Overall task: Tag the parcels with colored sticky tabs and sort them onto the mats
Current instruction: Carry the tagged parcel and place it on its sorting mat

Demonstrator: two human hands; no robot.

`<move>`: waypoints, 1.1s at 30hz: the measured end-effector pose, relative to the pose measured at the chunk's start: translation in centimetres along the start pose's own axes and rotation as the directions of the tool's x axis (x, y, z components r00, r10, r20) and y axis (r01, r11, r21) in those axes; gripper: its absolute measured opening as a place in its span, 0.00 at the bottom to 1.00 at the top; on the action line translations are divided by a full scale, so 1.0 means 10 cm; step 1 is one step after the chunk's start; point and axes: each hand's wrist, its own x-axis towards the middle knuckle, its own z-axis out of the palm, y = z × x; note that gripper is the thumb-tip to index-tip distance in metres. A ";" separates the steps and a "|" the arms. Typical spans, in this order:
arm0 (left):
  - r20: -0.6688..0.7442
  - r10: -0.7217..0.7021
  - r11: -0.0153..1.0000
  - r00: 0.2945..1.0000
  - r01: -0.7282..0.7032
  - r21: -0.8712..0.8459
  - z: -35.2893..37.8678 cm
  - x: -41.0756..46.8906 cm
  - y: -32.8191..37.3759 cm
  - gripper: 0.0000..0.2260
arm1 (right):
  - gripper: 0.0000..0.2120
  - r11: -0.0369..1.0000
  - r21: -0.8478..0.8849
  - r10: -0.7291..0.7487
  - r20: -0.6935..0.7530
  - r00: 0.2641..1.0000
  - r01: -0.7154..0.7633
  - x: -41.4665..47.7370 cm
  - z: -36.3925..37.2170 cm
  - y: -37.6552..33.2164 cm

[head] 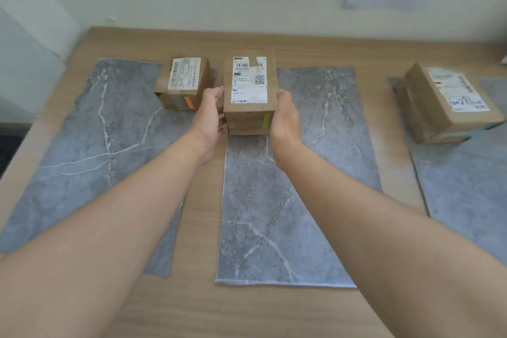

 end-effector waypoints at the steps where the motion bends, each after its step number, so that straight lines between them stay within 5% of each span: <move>1: 0.008 0.000 1.000 1.000 0.000 0.003 0.00 0.03 -0.01 0.14 | 0.20 1.000 -0.003 -0.004 0.000 1.000 0.004 0.02 0.01 0.03; 4: 0.017 -0.016 0.999 1.000 0.015 0.033 0.00 0.00 0.00 0.13 | 0.22 1.000 -0.011 -0.001 -0.005 1.000 0.001 -0.02 0.00 0.05; 8: -0.023 0.019 0.999 1.000 -0.018 0.040 -0.03 -0.25 0.11 0.26 | 0.34 1.000 -0.004 0.000 -0.030 1.000 0.000 -0.27 -0.04 -0.09; 14: -0.030 0.065 0.998 0.997 -0.065 -0.012 -0.04 -1.04 0.40 0.26 | 0.16 0.998 0.044 -0.047 -0.036 0.998 0.048 -0.95 -0.18 -0.51; 33: 0.085 0.310 0.950 0.947 -0.312 0.011 -0.43 -4.00 0.79 0.24 | 0.28 0.968 0.076 -0.244 0.040 0.969 0.241 -3.81 -0.83 -1.30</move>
